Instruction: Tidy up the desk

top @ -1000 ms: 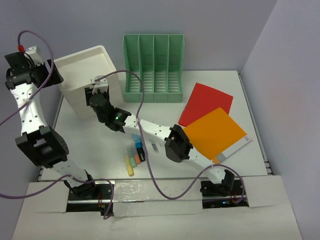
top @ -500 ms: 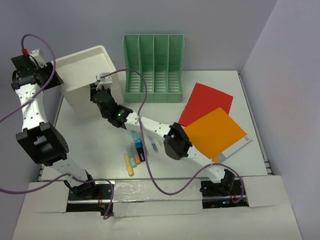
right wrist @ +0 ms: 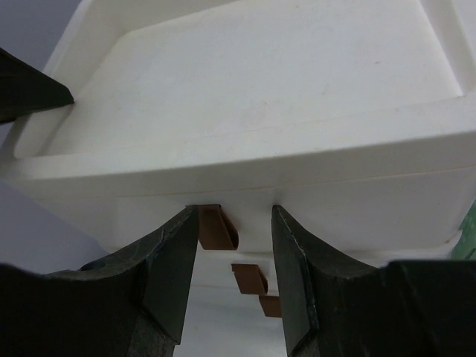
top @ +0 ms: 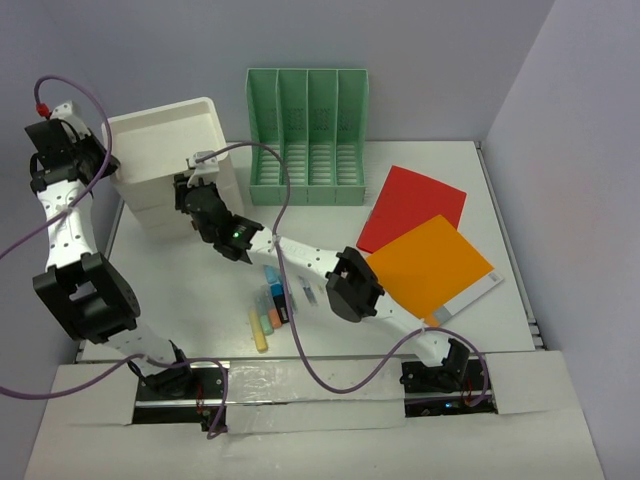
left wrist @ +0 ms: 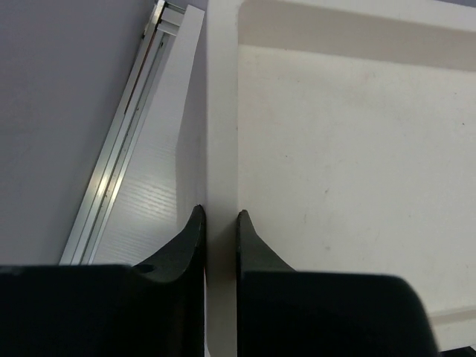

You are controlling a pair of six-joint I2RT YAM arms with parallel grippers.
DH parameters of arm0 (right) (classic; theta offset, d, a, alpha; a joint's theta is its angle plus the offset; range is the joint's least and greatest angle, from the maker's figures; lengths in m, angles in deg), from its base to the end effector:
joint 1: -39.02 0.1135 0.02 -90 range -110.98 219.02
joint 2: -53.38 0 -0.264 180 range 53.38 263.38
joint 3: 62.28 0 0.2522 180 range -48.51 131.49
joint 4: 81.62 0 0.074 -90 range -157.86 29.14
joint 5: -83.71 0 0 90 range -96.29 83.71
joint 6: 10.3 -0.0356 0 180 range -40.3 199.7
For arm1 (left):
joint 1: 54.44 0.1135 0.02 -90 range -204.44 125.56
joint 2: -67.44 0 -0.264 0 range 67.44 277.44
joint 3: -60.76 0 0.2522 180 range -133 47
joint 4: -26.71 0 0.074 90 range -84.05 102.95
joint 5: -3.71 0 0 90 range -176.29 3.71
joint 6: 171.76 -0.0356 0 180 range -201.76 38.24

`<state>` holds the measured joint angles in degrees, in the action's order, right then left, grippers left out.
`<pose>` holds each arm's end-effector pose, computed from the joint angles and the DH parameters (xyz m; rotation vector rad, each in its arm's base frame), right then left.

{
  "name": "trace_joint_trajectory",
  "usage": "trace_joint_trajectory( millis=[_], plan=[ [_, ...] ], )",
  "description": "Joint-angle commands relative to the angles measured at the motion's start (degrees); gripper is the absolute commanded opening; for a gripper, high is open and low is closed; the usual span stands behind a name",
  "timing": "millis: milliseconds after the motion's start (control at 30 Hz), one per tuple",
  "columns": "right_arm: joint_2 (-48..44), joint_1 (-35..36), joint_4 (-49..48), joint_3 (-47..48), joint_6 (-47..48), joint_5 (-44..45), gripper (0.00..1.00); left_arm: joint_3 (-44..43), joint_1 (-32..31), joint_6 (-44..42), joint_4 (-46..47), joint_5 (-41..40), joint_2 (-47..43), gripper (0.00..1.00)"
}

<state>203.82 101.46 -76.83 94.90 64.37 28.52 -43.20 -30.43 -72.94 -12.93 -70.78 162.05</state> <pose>0.2971 0.5254 0.2769 -0.1533 1.5672 0.6074 0.3543 0.1474 0.3630 -0.4306 2.0356 -0.1226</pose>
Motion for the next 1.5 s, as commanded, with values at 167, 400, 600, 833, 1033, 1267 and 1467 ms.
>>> trace_joint_trajectory(
  millis=[167,400,600,833,1033,1267,1467],
  plan=[
    [-10.18,-1.57,-0.59,-8.63,-2.10,-2.88,0.54,8.33,0.45,7.78,-5.06,8.48,-10.96,0.00],
    [-15.48,-0.73,-4.95,-17.86,-2.02,-4.88,0.60,14.70,0.60,11.87,-3.65,9.80,-16.51,0.00],
    [-11.21,-0.53,0.35,-10.73,-2.76,-5.82,0.60,14.35,0.60,14.10,-4.80,10.29,-16.26,0.00],
    [-14.71,0.42,-4.95,-17.42,0.34,-10.33,0.60,16.13,0.65,17.15,-3.05,9.78,-17.50,0.00],
    [-14.32,1.15,-4.72,-15.40,0.53,-9.96,0.60,16.26,0.60,16.99,-2.28,9.34,-18.03,0.00],
    [-12.25,1.09,-2.29,-12.63,-0.68,-3.96,0.44,16.54,0.60,16.20,-2.39,9.01,-18.14,0.00],
    [-9.91,0.34,-1.51,-11.14,-2.08,-4.39,0.17,16.95,0.61,16.30,-2.07,9.10,-18.54,0.00]
  ],
)
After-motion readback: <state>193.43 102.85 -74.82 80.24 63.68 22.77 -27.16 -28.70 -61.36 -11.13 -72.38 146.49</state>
